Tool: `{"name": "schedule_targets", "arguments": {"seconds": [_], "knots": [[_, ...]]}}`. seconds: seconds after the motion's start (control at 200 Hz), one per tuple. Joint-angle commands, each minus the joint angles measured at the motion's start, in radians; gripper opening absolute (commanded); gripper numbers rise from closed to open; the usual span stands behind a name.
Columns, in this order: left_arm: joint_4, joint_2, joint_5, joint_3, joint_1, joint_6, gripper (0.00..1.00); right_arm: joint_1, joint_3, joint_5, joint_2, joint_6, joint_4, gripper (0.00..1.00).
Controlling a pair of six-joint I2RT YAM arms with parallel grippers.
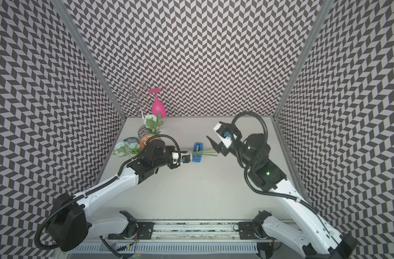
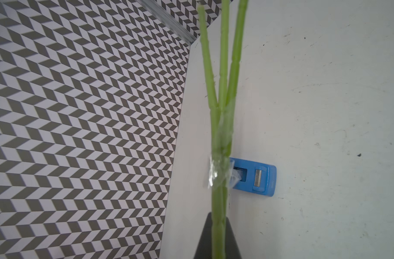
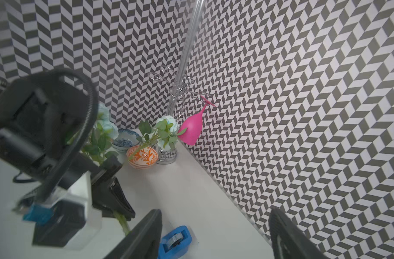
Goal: Wrap bouquets with tape
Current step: Wrap the tape around the bouquet.
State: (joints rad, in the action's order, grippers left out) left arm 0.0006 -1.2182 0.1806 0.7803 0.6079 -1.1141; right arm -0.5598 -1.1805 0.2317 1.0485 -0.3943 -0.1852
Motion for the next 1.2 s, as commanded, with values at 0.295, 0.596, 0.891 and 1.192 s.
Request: {"name": "schedule_targets", "arguments": {"seconds": [0.295, 0.596, 0.891, 1.192], "knots": [[0.323, 0.161, -0.216, -0.173, 0.062, -0.180, 0.00, 0.046, -0.525, 0.464, 0.585, -0.346, -0.824, 0.77], [0.300, 0.151, -0.195, -0.177, 0.068, -0.202, 0.00, 0.042, -0.516, 0.542, 0.703, -0.533, -0.840, 0.73], [0.254, 0.127, -0.159, -0.150, 0.062, -0.058, 0.00, -0.001, -0.425, 0.449, 0.696, -0.539, -0.708, 0.68], [0.199, 0.164, -0.171, -0.141, 0.065, -0.011, 0.11, -0.018, -0.326, 0.283, 0.646, -0.457, -0.504, 0.14]]}}
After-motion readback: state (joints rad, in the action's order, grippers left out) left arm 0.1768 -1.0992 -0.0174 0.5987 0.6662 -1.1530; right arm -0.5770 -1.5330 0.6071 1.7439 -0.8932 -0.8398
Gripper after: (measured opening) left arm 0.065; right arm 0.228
